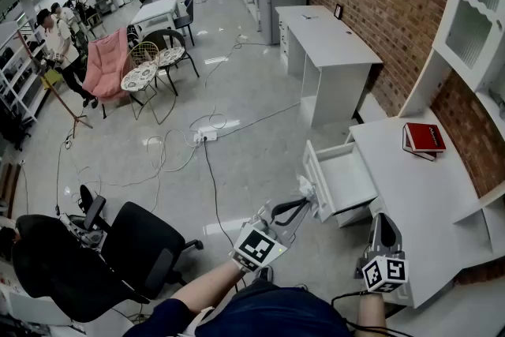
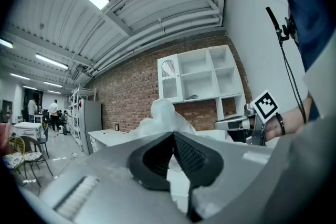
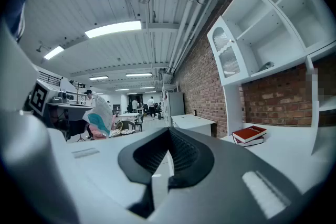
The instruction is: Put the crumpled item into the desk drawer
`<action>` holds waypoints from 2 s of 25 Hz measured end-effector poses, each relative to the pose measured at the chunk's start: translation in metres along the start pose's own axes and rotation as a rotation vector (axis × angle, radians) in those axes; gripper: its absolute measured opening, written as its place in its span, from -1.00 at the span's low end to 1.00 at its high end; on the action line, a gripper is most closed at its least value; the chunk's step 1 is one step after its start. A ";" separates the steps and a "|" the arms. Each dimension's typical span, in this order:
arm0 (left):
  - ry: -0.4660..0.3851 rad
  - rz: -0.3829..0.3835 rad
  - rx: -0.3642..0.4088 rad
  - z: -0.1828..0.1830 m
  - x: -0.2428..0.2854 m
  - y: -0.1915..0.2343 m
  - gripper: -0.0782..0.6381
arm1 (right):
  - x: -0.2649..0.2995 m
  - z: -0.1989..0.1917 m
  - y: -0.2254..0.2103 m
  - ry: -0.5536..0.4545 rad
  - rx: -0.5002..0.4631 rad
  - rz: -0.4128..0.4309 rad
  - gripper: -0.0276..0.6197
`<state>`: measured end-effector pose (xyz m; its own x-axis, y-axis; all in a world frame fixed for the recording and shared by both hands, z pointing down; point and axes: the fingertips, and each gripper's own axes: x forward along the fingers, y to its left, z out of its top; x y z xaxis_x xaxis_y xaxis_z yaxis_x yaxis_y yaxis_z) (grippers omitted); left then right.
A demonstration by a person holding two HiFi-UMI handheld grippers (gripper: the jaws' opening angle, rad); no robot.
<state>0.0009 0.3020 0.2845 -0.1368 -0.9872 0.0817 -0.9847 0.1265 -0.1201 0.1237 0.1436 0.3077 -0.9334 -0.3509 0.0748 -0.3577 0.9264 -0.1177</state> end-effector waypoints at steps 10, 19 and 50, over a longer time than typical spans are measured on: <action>-0.002 -0.028 -0.005 -0.005 0.015 0.020 -0.77 | 0.016 0.001 -0.002 -0.002 0.003 -0.031 -0.91; -0.021 -0.088 -0.023 -0.018 0.013 0.049 -0.77 | 0.018 0.002 0.008 -0.036 0.019 -0.125 -0.91; 0.130 -0.085 -0.078 -0.036 0.201 0.070 -0.77 | 0.134 -0.021 -0.140 0.050 0.130 -0.121 -0.91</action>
<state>-0.0998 0.1164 0.3277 -0.0610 -0.9743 0.2166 -0.9980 0.0556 -0.0308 0.0493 -0.0298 0.3547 -0.8820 -0.4483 0.1450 -0.4708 0.8512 -0.2320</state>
